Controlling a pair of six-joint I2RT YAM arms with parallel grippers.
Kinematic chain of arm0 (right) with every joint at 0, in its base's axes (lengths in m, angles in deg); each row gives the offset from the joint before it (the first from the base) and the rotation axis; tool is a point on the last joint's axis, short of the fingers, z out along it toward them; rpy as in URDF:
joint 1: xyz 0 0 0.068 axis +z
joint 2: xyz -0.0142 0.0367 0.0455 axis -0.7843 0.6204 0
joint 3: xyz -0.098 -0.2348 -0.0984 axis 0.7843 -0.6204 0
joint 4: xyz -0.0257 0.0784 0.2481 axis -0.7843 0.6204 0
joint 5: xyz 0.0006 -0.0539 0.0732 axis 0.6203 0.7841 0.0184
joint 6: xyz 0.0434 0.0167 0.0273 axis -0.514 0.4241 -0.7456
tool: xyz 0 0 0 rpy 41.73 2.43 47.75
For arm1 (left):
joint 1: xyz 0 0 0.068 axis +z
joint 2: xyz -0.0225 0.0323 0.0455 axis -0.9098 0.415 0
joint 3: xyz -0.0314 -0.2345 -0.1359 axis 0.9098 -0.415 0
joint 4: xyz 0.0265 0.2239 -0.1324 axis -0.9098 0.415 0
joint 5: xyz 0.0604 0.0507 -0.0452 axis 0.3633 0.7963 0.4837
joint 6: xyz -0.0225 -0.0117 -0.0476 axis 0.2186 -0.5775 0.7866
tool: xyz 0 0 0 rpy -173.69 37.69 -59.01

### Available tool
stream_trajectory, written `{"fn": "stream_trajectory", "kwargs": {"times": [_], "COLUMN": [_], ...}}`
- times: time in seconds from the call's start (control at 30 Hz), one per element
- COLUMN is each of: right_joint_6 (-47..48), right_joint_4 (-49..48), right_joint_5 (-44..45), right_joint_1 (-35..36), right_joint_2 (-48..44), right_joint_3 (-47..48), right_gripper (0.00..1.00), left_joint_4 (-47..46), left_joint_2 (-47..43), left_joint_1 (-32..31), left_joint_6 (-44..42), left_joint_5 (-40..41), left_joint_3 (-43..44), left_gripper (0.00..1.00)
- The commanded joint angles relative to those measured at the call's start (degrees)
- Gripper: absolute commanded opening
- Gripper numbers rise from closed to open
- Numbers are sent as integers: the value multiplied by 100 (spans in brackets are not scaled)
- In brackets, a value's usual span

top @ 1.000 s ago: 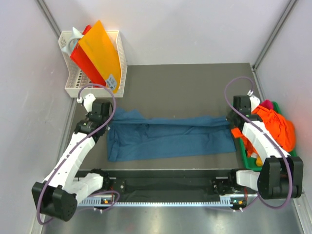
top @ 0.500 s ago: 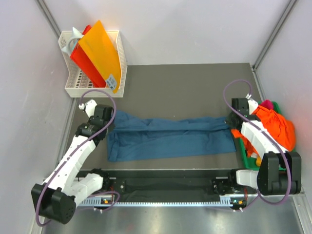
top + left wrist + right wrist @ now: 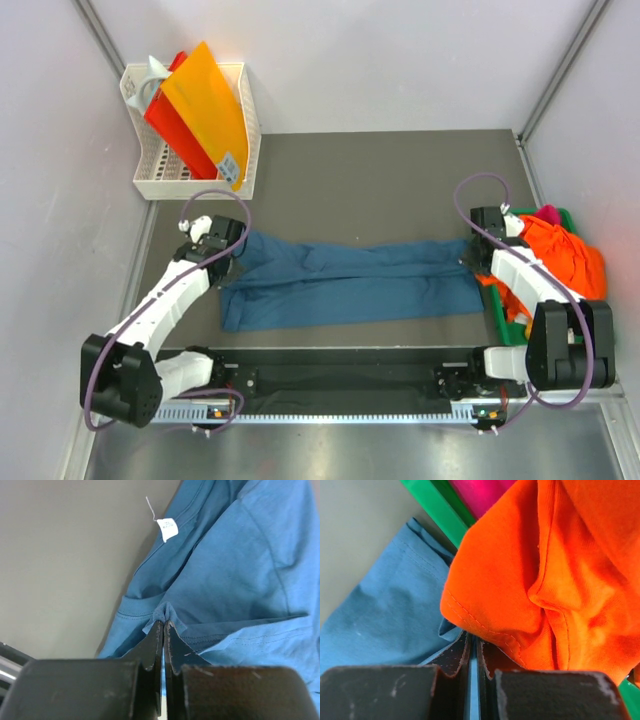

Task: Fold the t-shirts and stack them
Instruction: Fold the other side of the tshirt into a rectangle

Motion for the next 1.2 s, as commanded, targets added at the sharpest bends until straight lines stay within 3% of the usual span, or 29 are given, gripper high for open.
{"fn": "stream_trajectory", "kwargs": {"times": [0.0,0.57,0.7,0.73,0.77,0.87,0.9,0.93,1.07,1.17], "right_joint_6": [-59,-76,-42,37,116,266,301,310,328,328], "right_joint_4": [64,249,-83,-277,-444,-587,-526,-421,-481,-586], "right_joint_5": [120,41,-90,-369,-520,-671,-714,-749,-917,-1127], "right_joint_1": [-9,0,-9,-9,9,18,18,9,79,88], "right_joint_2": [-8,132,-68,-200,-332,-649,-589,-536,-377,-211], "right_joint_3": [-6,-208,-260,-287,-261,168,501,634,908,855], "right_gripper": [0,0,13,18,31,52,56,59,64,60], "left_joint_4": [180,655,673,638,585,164,-124,-153,-197,-522], "left_joint_2": [173,262,306,280,132,-449,-572,-686,-468,-310], "left_joint_1": [-9,-9,-9,-9,-1,-9,-9,-9,-9,-1], "left_joint_6": [96,316,351,351,334,168,106,70,-53,-123], "left_joint_5": [24,-134,-222,-239,-274,-432,-459,-433,-363,-459], "left_joint_3": [38,118,170,257,293,416,442,556,820,698], "left_gripper": [0,0,0,4,17,45,57,62,65,55]}}
